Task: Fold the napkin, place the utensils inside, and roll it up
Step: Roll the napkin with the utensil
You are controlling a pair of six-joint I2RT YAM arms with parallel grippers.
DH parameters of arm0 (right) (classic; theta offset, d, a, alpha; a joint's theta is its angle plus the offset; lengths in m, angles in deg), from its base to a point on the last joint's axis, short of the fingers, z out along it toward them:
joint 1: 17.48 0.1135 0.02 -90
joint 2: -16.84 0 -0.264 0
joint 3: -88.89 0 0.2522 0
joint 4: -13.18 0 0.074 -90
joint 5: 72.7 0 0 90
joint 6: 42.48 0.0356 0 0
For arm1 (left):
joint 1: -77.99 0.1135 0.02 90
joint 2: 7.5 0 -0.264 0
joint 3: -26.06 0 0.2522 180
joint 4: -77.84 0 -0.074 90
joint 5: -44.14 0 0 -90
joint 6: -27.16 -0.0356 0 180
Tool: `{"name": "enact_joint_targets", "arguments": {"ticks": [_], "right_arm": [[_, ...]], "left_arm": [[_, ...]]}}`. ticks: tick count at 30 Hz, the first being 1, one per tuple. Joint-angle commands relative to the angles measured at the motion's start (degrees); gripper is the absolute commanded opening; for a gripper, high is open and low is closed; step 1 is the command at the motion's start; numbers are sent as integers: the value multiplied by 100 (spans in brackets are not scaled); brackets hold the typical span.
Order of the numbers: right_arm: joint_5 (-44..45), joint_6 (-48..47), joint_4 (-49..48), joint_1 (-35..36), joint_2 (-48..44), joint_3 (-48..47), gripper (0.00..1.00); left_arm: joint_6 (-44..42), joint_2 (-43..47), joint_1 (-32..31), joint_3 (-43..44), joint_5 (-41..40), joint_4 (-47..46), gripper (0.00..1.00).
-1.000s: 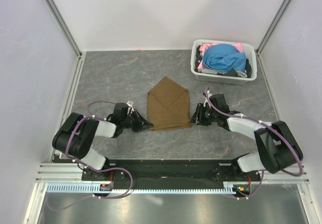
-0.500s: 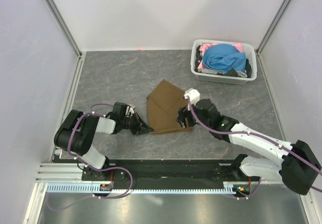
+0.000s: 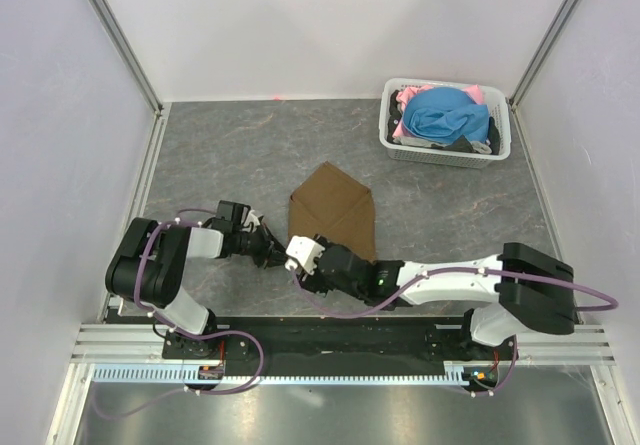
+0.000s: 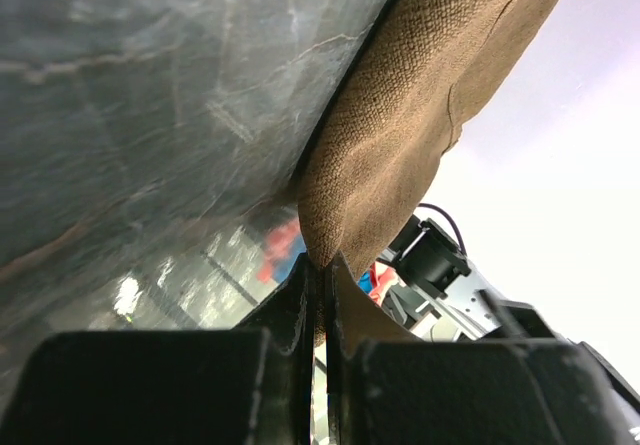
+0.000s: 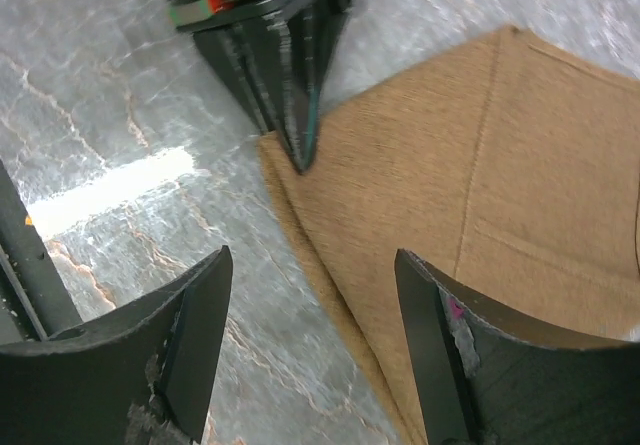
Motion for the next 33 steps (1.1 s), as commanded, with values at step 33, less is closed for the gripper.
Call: {"name": "enact_joint_targets", "arguments": {"ticks": [33], "right_arm": [[1787, -1490, -1305, 362, 2195, -160, 38]], "left_arm": [[-1043, -296, 476, 569, 481, 1043, 2]]}}
